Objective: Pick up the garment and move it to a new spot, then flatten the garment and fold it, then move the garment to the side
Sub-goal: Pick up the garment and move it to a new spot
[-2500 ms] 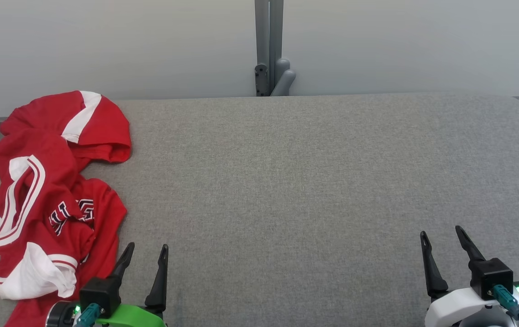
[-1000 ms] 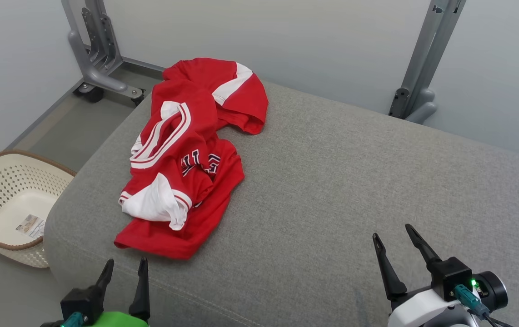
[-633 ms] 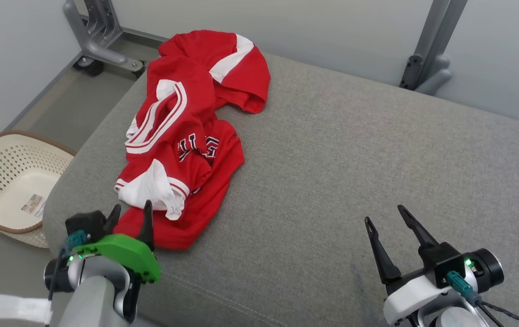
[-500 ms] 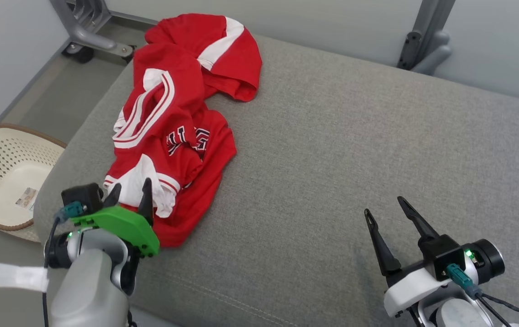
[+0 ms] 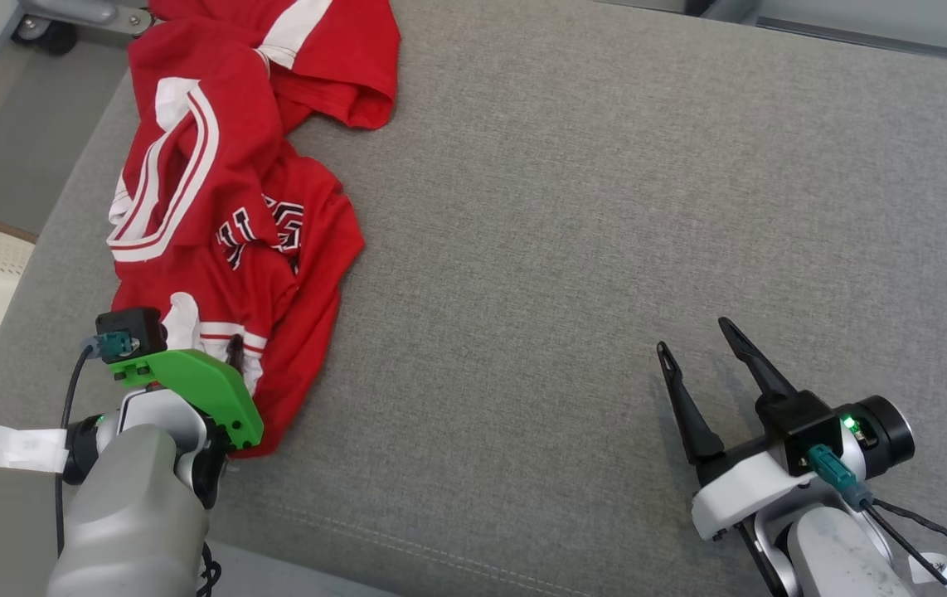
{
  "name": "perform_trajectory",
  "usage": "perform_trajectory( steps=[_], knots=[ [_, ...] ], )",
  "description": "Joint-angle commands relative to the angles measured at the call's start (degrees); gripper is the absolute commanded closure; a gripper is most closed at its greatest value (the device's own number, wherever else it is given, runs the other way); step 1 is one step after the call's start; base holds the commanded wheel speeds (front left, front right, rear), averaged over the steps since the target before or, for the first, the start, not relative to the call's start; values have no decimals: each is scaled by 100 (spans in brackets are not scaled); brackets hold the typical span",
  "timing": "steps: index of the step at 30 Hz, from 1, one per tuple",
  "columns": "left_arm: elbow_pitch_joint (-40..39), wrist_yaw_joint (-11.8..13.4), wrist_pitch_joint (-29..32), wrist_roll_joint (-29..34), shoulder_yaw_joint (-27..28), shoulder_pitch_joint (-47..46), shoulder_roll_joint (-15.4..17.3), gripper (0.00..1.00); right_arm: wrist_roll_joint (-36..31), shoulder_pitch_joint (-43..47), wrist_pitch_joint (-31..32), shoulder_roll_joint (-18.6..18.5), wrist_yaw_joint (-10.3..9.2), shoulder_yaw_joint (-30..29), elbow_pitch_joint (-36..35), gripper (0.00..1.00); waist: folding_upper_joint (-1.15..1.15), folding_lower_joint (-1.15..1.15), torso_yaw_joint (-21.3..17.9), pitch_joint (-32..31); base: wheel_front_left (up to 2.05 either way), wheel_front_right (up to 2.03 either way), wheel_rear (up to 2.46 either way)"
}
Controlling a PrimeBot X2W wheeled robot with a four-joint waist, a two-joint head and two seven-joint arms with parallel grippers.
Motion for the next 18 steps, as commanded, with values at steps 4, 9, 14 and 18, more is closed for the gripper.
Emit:
perform_trajectory(
  steps=[4, 9, 14, 18],
  knots=[
    [159, -36, -180, -75, -76, -126, 82, 100, 54, 9, -18, 44, -4, -57, 49, 0, 0, -1, -185, 2, 0, 0, 0],
    [-135, -45, -739, -100, -129, -365, 266, 100, 107, 112, -18, 93, -4, -92, 70, 0, 0, -1, -186, -225, 0, 0, 0],
    [-708, -42, -1065, 60, -298, -691, 377, 100, 187, 223, -18, 129, -4, -63, 69, 0, 0, -1, -270, -498, 0, 0, 0],
    [-1236, -43, -1067, 78, -518, -806, 354, 100, 238, 212, -18, 141, -4, -57, 34, 0, 0, -1, -477, -605, 0, 0, 0]
  ],
)
